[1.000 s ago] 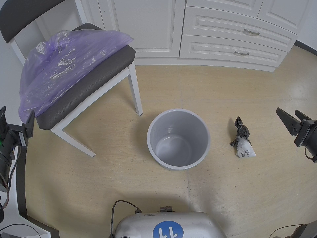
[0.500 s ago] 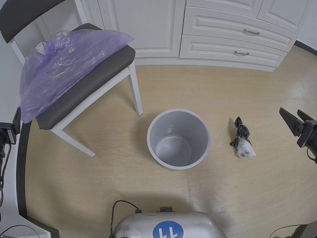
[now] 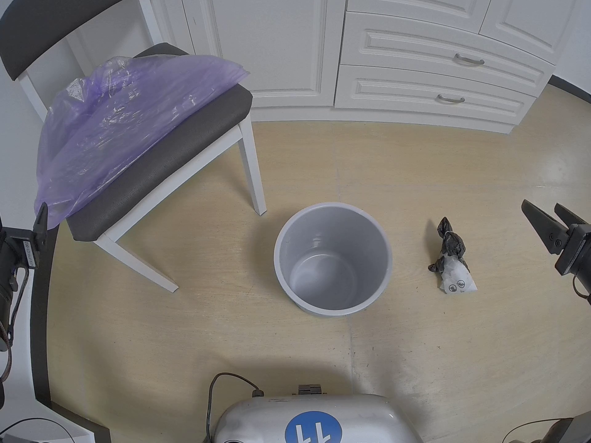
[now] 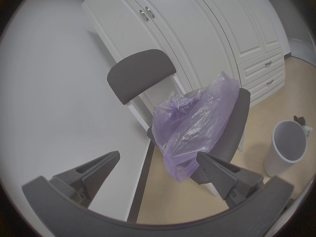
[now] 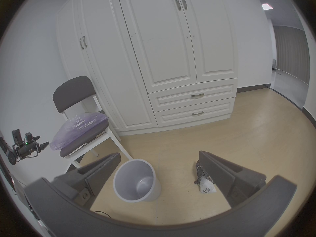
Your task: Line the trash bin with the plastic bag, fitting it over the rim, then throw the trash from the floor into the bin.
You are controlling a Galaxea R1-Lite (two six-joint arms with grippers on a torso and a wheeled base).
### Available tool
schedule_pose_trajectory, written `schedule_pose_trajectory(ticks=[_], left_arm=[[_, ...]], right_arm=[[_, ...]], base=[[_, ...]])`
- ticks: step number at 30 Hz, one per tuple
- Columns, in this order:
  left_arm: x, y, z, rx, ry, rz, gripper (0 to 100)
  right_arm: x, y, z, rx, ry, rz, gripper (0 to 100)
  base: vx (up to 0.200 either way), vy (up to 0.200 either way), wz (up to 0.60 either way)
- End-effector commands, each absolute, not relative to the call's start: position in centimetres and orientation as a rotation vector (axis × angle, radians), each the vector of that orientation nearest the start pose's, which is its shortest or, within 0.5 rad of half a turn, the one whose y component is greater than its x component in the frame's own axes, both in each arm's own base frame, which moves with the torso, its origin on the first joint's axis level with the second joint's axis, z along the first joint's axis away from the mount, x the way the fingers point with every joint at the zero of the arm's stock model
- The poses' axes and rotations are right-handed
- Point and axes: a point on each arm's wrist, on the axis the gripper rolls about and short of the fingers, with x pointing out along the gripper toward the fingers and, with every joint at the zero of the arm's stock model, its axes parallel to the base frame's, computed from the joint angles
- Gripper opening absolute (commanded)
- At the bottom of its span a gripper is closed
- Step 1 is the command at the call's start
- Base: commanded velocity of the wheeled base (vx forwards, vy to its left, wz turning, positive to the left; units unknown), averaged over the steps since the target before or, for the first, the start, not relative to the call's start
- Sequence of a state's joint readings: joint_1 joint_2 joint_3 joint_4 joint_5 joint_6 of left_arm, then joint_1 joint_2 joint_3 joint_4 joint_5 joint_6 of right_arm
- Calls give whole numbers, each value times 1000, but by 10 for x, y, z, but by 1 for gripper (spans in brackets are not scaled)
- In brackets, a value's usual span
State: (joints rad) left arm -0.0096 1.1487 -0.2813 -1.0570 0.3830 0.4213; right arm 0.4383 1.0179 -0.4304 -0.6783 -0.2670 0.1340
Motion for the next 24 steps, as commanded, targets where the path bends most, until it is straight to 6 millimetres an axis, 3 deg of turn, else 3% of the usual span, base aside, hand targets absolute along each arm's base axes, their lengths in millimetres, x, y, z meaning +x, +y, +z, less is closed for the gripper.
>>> schedule_pose_trajectory(ticks=[1, 12, 21, 22, 24], left_arm=[[149, 7, 206, 381, -93, 402, 100], [152, 4, 203, 384, -77, 379, 100], [171, -3, 204, 411, -58, 339, 100], [183, -4, 208, 441, -58, 346, 100], [187, -4, 208, 444, -54, 344, 100]], right_arm=[[121, 50, 231, 165, -75, 177, 100], [121, 51, 231, 166, -75, 180, 100], [121, 50, 231, 167, -76, 179, 100], [122, 51, 232, 167, -76, 179, 100], [121, 50, 232, 168, -79, 179, 100]], base=[[0, 0, 0], [0, 0, 0], [0, 0, 0], [0, 0, 0], [0, 0, 0]])
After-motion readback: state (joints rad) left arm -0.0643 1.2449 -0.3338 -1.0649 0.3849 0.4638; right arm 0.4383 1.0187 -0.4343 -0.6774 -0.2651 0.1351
